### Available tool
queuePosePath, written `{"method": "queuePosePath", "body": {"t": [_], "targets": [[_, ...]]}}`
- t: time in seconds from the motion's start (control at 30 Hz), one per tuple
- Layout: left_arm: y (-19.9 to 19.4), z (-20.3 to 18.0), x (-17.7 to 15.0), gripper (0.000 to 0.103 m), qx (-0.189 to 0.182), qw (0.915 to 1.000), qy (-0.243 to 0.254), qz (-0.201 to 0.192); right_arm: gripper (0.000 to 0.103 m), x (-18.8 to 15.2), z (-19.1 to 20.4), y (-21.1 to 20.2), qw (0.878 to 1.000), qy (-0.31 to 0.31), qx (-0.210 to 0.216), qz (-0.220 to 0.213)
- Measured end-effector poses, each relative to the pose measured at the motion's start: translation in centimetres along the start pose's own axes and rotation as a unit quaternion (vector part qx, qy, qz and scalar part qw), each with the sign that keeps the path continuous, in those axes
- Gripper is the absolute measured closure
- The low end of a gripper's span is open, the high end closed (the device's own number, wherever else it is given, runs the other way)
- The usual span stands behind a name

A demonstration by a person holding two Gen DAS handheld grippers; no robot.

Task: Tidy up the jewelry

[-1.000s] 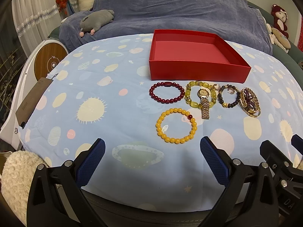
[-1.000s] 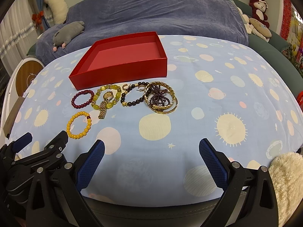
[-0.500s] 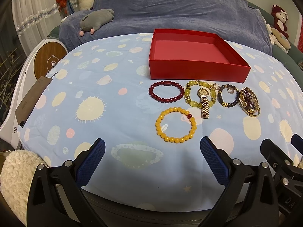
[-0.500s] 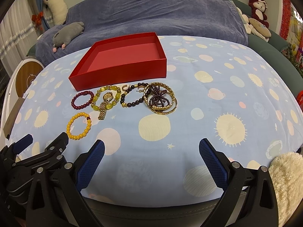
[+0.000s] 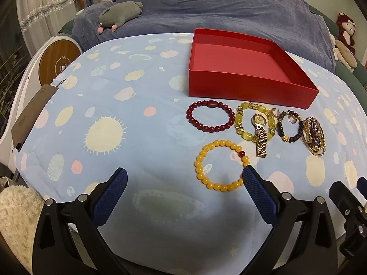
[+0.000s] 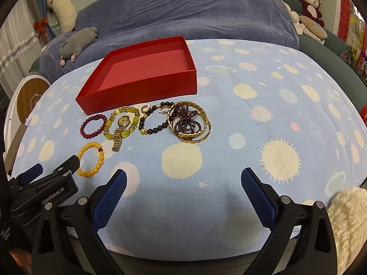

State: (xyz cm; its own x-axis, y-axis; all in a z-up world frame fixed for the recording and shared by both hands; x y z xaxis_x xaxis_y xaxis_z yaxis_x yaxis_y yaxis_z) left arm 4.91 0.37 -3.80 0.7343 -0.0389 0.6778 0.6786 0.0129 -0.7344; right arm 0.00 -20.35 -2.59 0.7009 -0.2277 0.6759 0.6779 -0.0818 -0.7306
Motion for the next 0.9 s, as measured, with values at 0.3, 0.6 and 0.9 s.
{"method": "queuePosePath", "body": {"t": [0.3, 0.6, 0.9], "targets": [[3.3, -0.6, -0.3, 0.031, -0.021, 0.9988, 0.007, 0.043, 0.007, 0.2, -0.4, 1.3, 1.0, 0.009, 0.003, 0.014], [3.4, -0.9, 0.2, 0.057, -0.024, 0.999, 0.012, 0.037, 0.01, 2.9, -0.7, 3.9, 1.0, 0.008, 0.01, 0.014], [3.8, -0.9, 0.9, 0.089, -0.032, 0.9988, 0.009, 0.036, 0.025, 5.2, -0.6, 8.3, 0.999, 0.006, 0.024, 0.037]]}}
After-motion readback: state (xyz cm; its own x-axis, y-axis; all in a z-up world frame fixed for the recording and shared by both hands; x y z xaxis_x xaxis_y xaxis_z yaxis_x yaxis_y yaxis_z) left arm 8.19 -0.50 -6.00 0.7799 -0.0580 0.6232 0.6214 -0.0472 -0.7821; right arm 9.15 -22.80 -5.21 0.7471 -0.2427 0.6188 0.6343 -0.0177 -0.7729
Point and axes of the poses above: each gripper's, at about its wrist camera, not at the fingertips, and y roughly the way its jaws point, z to its left, x to its top, the point moved 3 cm from there along y, roughly the way its jaws point, and after that the axes turned 7 degrees about -z, right-handed, at the moved point
